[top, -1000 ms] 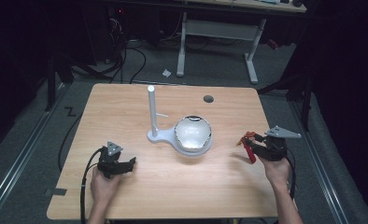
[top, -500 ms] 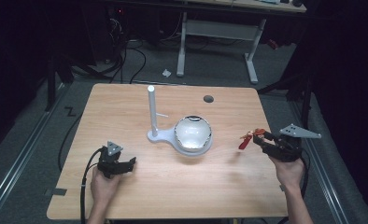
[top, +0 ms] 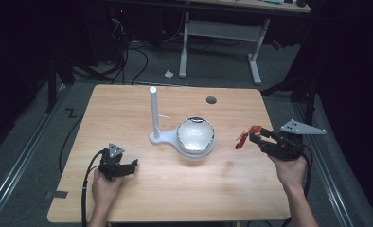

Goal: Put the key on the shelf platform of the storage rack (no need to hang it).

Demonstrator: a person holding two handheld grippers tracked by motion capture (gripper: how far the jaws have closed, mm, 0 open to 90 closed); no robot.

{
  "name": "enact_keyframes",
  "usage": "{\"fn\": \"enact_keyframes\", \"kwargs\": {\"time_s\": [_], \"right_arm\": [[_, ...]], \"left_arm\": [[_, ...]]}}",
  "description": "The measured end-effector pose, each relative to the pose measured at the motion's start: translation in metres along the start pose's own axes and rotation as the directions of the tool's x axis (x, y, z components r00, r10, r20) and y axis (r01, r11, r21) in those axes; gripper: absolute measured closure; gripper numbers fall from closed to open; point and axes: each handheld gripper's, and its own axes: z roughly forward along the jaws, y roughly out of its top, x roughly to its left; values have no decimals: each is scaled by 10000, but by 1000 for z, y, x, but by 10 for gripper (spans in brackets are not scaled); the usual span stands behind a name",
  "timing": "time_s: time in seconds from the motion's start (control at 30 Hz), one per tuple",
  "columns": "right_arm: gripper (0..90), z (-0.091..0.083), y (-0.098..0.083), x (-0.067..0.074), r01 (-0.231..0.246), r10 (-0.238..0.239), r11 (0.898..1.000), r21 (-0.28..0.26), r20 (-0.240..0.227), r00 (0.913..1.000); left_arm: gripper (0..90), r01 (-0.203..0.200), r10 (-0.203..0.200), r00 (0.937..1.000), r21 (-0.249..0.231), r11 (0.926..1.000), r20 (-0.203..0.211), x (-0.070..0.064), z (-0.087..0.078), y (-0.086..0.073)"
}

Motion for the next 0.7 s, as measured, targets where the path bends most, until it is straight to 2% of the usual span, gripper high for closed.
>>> {"fn": "enact_keyframes", "kwargs": {"time_s": [0.3, 0.7], "right_arm": [[555, 9, 24, 19, 445, -458, 9988, -210, -691, 9966], [554, 26, 53, 44, 1141, -1166, 9931, -256, -1384, 9835]], "left_arm": [[211, -19, 19, 10000, 5, 10000, -9, 0, 0, 0], [210, -21, 21, 10000, 5, 10000, -12, 0, 0, 0]]}}
